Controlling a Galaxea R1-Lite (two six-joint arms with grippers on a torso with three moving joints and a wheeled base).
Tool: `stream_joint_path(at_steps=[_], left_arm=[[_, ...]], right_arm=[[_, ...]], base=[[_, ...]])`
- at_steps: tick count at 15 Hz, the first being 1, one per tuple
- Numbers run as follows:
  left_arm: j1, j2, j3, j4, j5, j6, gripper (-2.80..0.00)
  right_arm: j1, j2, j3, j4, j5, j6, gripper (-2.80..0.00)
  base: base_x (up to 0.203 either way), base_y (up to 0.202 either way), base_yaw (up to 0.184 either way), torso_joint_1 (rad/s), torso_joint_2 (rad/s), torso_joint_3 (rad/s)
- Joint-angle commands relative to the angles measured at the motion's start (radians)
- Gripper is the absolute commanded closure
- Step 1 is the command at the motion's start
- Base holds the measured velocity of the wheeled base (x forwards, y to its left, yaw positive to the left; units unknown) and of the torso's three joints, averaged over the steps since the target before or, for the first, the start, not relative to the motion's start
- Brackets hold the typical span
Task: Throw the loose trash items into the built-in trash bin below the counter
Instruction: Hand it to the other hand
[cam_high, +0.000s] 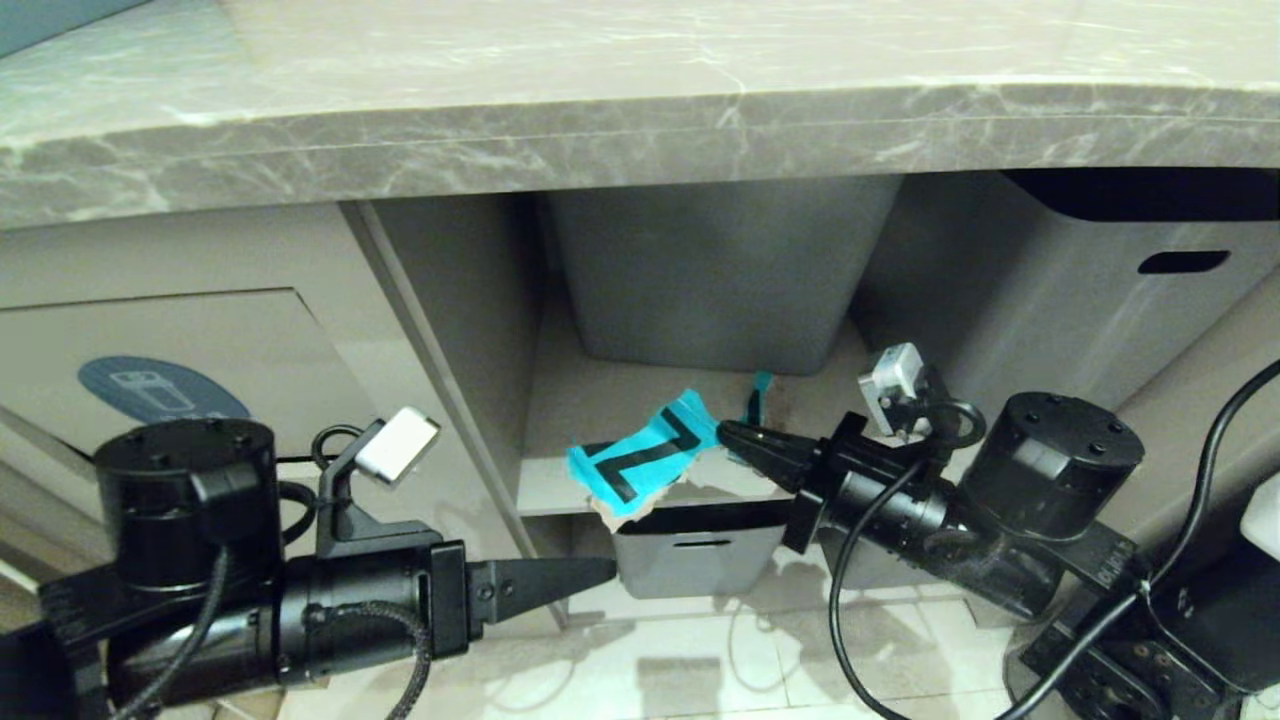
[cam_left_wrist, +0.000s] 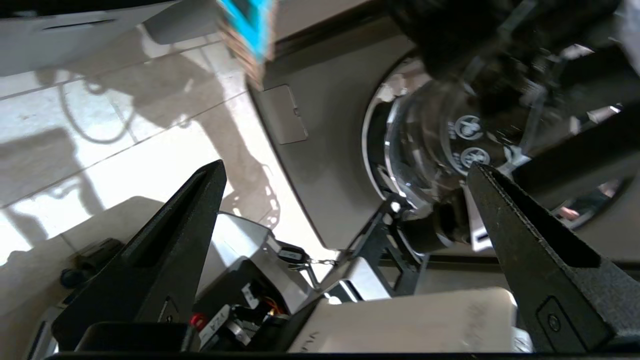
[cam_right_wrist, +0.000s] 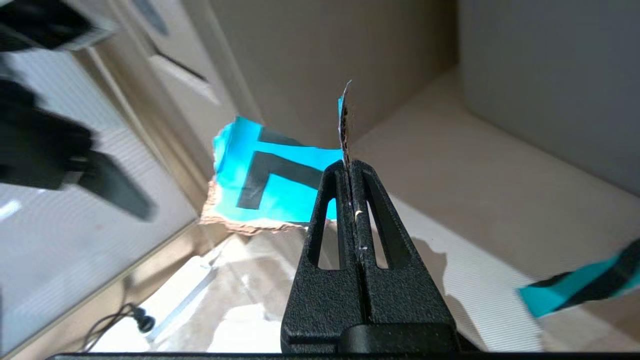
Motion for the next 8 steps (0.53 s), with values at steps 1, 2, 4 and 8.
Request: stream_joint_path(at_steps=[1,2,4,8], left_arm=[[-0.005,0.044,-0.013,-0.008,0.032,-0.003,-2.8],[-0.005,0.053,-0.018,-0.021,0.047,-0.003,-2.8],[-0.005,0.082,-0.007,-0.08,0.053,-0.001,-2.8],[-0.012,0.104,-0.015,-0.109,0.07,0.0,-2.8]], right_arm=[[0.027,-0.018,0.024,-0.009,0.002,0.0,0.0],[0.033,-0.026,0.037,-0.009,0.002,0.0,0.0],[0.042,-0.045,0.043,-0.009,0.002,0.0,0.0],[0.063,-0.088,0.081,-0.009,0.003,-0.001,0.0]], base=[[0.0,0.0,0.0,0.0,0.0,0.0],[0.0,0.0,0.0,0.0,0.0,0.0],[0.0,0.0,0.0,0.0,0.0,0.0],[0.0,0.0,0.0,0.0,0.0,0.0]])
